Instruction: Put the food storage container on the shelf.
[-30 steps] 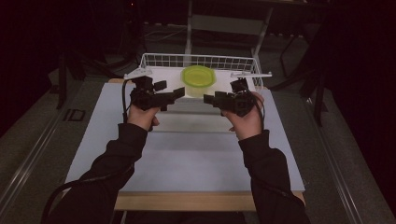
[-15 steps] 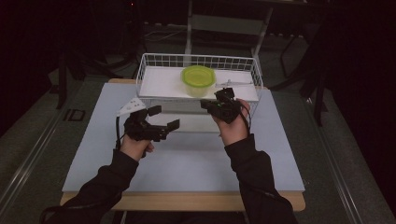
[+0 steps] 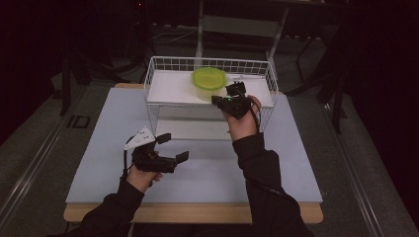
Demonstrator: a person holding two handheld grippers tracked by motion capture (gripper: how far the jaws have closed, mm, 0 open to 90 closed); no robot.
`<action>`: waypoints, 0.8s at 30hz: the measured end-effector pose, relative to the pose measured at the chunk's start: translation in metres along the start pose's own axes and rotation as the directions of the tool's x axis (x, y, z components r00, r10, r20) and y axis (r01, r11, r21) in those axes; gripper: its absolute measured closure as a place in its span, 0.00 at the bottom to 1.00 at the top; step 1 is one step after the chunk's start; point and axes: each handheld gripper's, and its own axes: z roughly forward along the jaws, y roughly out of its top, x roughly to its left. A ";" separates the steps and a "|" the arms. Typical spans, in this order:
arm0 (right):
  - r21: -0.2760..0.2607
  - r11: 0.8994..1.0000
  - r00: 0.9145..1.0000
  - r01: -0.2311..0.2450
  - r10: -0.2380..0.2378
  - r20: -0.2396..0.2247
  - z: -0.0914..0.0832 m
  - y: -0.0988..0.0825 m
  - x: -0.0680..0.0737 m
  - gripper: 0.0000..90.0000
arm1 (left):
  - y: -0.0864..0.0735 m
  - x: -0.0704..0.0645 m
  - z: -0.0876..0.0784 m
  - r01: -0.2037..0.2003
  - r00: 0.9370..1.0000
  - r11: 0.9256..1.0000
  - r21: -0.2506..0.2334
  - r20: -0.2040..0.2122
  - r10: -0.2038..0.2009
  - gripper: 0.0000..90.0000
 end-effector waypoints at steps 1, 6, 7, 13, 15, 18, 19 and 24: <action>0.000 1.000 1.000 0.002 -0.002 0.005 0.002 0.001 0.000 1.00 | -0.001 0.000 0.000 -0.006 1.000 1.000 0.001 -0.003 0.006 0.03; 0.000 1.000 1.000 -0.011 0.011 0.008 0.008 0.005 -0.003 1.00 | -0.001 -0.002 -0.002 -0.021 1.000 1.000 -0.011 -0.003 0.021 0.03; 0.000 1.000 1.000 -0.009 0.009 0.011 0.009 0.005 -0.003 1.00 | -0.001 -0.002 -0.002 -0.021 1.000 1.000 -0.011 -0.003 0.021 0.03; 0.004 1.000 1.000 -0.013 0.013 0.009 0.010 0.005 -0.002 0.97 | -0.003 -0.002 -0.002 -0.032 0.999 0.999 -0.001 -0.010 0.032 0.03; 0.006 1.000 1.000 -0.008 0.008 0.001 0.008 0.002 0.000 0.96 | -0.003 -0.001 -0.003 -0.039 0.999 0.999 0.004 -0.021 0.039 0.03; 0.002 1.000 0.999 0.018 -0.018 -0.027 -0.001 -0.007 0.005 0.91 | -0.004 0.000 -0.004 -0.046 0.998 0.999 -0.001 -0.035 0.046 0.03; -0.002 1.000 0.999 0.027 -0.027 -0.042 -0.004 -0.010 0.006 0.88 | -0.004 0.001 -0.003 -0.049 0.998 0.999 0.003 -0.037 0.049 0.03; -0.017 0.995 0.992 0.095 -0.096 -0.080 -0.021 -0.025 0.017 0.61 | -0.004 0.000 -0.003 -0.073 0.997 0.997 0.002 -0.037 0.073 0.03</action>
